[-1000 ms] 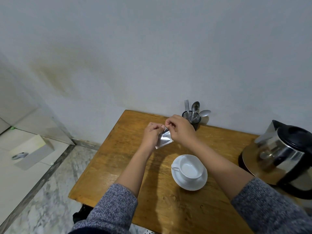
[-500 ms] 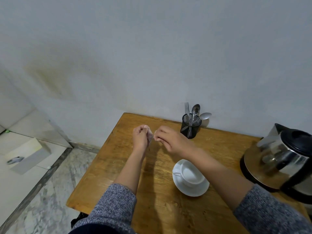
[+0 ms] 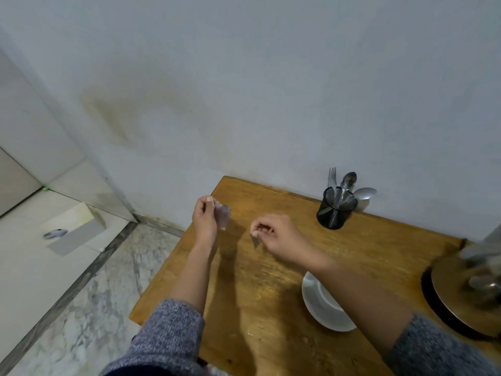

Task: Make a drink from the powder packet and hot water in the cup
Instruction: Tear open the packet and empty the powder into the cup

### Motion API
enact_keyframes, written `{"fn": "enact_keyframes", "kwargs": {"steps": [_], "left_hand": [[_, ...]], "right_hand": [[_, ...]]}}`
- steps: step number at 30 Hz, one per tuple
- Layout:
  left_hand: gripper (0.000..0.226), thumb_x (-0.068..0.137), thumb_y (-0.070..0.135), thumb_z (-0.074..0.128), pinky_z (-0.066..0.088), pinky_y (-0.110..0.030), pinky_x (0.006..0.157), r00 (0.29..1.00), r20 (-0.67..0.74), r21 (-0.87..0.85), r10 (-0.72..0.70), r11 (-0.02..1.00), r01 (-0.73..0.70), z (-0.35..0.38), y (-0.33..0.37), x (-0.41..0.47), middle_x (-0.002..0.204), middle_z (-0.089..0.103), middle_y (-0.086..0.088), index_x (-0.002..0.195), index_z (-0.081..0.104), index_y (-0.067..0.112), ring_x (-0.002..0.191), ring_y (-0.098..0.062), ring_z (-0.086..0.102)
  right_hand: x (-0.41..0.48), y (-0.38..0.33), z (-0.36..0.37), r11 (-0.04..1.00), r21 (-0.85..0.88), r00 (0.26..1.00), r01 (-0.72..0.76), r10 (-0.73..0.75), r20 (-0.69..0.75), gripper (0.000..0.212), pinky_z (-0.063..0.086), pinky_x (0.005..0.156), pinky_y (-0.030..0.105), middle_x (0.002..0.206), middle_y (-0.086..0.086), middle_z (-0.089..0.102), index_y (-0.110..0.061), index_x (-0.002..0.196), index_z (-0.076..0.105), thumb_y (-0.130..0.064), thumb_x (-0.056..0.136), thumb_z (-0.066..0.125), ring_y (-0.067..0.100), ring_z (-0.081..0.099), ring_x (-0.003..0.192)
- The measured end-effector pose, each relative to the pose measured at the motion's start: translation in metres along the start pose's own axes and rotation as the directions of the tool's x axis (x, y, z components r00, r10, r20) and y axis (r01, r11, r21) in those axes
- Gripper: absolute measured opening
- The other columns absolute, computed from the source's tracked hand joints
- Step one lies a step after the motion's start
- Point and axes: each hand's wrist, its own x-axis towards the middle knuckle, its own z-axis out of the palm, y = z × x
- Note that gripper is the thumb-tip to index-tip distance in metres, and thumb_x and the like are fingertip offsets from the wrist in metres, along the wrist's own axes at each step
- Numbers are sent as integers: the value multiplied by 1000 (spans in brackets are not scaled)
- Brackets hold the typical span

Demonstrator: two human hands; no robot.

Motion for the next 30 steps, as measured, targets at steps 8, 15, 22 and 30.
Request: {"fn": "enact_keyframes", "kwargs": {"steps": [8, 15, 22, 30], "left_hand": [[25, 94, 16, 47, 45, -8, 62, 998, -56, 29, 28, 999, -27, -53, -18, -8, 58, 63, 16, 72, 57, 20, 60, 4, 56], [19, 92, 24, 51, 45, -34, 77, 997, -32, 76, -77, 994, 79, -61, -32, -17, 79, 60, 0, 79, 63, 17, 82, -20, 55], [14, 92, 14, 51, 45, -7, 64, 987, 150, 82, -54, 996, 42, -12, -27, -24, 77, 59, 2, 86, 62, 6, 68, 1, 56], [18, 90, 16, 54, 45, -18, 72, 934, 338, 52, -113, 994, 101, 86, -22, -54, 90, 63, -5, 98, 65, 4, 84, -12, 55]], "right_hand": [[14, 65, 96, 779, 216, 801, -589, 527, 283, 31, 56, 73, 37, 59, 5, 60, -16, 59, 56, 8, 78, 54, 27, 70, 69], [13, 81, 119, 870, -69, 856, -489, 493, 154, 30, 56, 75, 35, 71, 0, 59, -23, 57, 52, 2, 74, 54, 23, 61, 75], [0, 83, 104, 900, -48, 890, -432, 435, 139, 25, 54, 86, 36, 90, -5, 56, -31, 85, 58, -14, 73, 71, 21, 61, 90], [-30, 56, 11, 844, 415, 879, -341, 442, -177, 20, 54, 75, 43, 81, -2, 67, -26, 89, 59, -34, 76, 73, 20, 64, 75]]}}
